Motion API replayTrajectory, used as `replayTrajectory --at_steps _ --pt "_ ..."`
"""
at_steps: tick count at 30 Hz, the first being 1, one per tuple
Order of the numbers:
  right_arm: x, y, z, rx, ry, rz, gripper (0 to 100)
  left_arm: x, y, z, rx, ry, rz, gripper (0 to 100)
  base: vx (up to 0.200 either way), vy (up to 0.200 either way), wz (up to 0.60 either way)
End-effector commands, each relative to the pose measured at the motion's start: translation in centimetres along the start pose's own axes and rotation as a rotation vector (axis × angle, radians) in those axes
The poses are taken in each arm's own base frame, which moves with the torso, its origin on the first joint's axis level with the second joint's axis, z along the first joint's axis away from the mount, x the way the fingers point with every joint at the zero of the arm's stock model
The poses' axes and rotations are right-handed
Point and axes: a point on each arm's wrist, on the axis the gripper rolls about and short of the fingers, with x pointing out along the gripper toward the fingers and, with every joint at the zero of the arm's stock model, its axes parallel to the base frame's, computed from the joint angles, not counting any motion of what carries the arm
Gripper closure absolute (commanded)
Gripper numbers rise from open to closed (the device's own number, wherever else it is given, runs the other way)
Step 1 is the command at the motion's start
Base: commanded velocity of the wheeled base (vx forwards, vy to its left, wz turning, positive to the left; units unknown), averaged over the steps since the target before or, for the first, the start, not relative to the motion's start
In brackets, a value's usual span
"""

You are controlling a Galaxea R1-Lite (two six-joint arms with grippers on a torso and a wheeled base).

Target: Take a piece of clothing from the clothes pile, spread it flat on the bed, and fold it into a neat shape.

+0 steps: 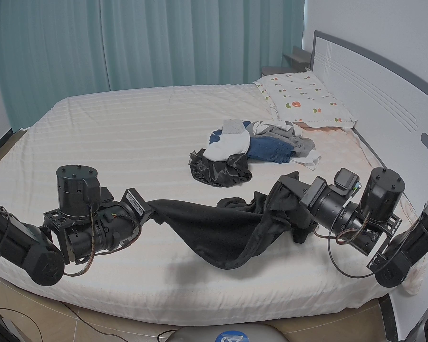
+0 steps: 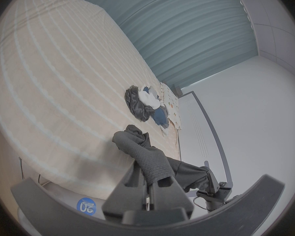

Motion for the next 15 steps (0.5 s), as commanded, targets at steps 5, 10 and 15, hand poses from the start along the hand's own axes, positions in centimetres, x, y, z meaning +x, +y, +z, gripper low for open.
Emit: replayTrajectory --at_steps 5,10,15 --pt "1.9 0.0 -0.9 -0.056 -0.056 -0.054 100 -0.6 -0.2 0.9 -0.007 -0.037 -0.013 100 0.0 0.2 0.0" --pt "2.4 0.0 -0.9 -0.086 -0.066 -0.056 100 -1.0 -0.4 1.4 -0.008 -0.055 -0.022 100 0.0 0.2 0.0" --pt "2.5 0.1 -0.7 -0.093 -0.102 -0.043 100 -1.1 -0.4 2.0 -0.013 -0.086 -0.036 100 0.0 0.2 0.0"
